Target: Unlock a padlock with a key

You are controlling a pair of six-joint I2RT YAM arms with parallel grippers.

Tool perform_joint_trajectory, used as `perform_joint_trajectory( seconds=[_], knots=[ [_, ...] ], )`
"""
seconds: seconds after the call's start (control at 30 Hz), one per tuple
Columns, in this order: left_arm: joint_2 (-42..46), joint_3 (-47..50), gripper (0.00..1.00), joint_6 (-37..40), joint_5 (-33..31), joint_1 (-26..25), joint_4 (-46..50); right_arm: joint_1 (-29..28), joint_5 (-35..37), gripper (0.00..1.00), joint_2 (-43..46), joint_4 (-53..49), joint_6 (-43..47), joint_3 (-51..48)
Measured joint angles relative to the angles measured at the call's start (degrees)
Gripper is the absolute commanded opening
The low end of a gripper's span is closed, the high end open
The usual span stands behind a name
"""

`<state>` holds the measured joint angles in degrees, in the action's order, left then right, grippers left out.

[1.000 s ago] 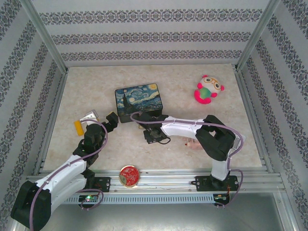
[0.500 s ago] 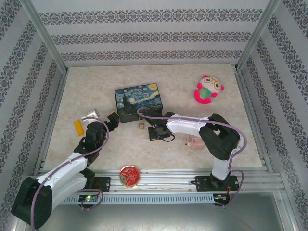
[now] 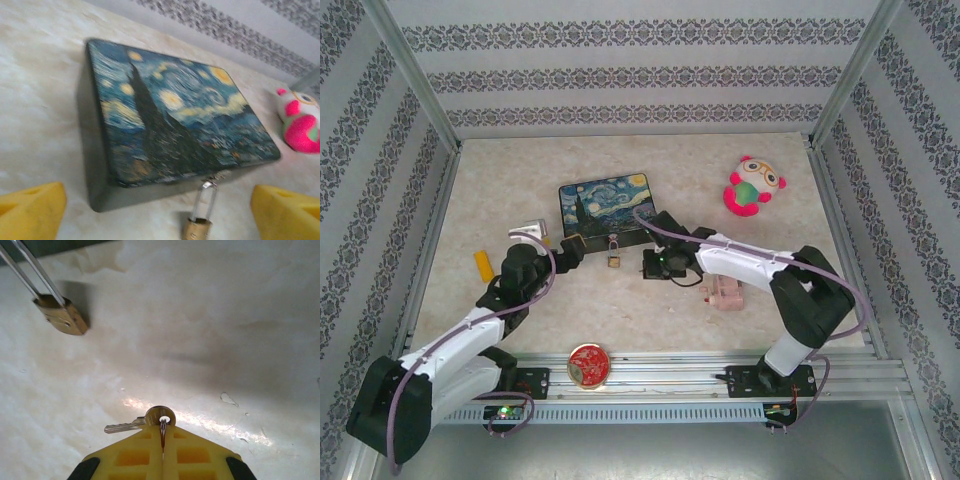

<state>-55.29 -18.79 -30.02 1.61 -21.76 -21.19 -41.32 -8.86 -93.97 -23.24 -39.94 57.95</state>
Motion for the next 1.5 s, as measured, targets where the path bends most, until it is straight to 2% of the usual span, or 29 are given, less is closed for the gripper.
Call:
perform_joint_trajectory(
  seconds=[0.13,0.23,0.33,0.47,0.57,0.83,1.03,1.33,1.5],
  knots=[
    [-5.0,-2.6,0.85,0.0,8.8,-0.8,-0.4,1.9,-2.2,0.0,2.7,1.8,-0.1,-0.7],
    [-8.5,-4.4,0.81,0.1,13.7,-3.6,-1.1,2.5,-3.4,0.0,4.3,3.3,-0.3,-1.2],
    [-11.5,-5.9,0.79,0.8,17.0,-7.2,-1.5,2.6,-4.4,0.0,5.4,4.1,-0.5,-1.4],
    [-16.1,-8.3,0.66,1.9,20.0,-10.7,-1.7,2.6,-5.5,0.0,6.2,5.1,-0.7,-1.9],
    [-19.2,-9.2,0.63,2.2,22.1,-11.8,-3.4,2.6,-5.9,0.0,6.5,5.6,-0.9,-2.4],
    [-24.9,-10.2,0.51,0.7,26.3,-12.0,-8.5,2.6,-7.1,0.0,8.5,6.6,-1.9,-3.7],
    [-26.7,-11.8,0.46,-0.6,27.8,-12.0,-11.6,2.8,-7.6,0.0,8.7,7.3,-2.2,-4.1],
    [-29.0,-12.0,0.38,-1.7,28.2,-12.0,-14.0,3.0,-8.6,0.0,8.8,8.6,-2.4,-4.2],
    [-29.7,-12.0,0.29,-2.2,28.2,-12.0,-14.3,3.0,-8.8,0.0,8.8,9.2,-2.5,-4.2]
  ],
)
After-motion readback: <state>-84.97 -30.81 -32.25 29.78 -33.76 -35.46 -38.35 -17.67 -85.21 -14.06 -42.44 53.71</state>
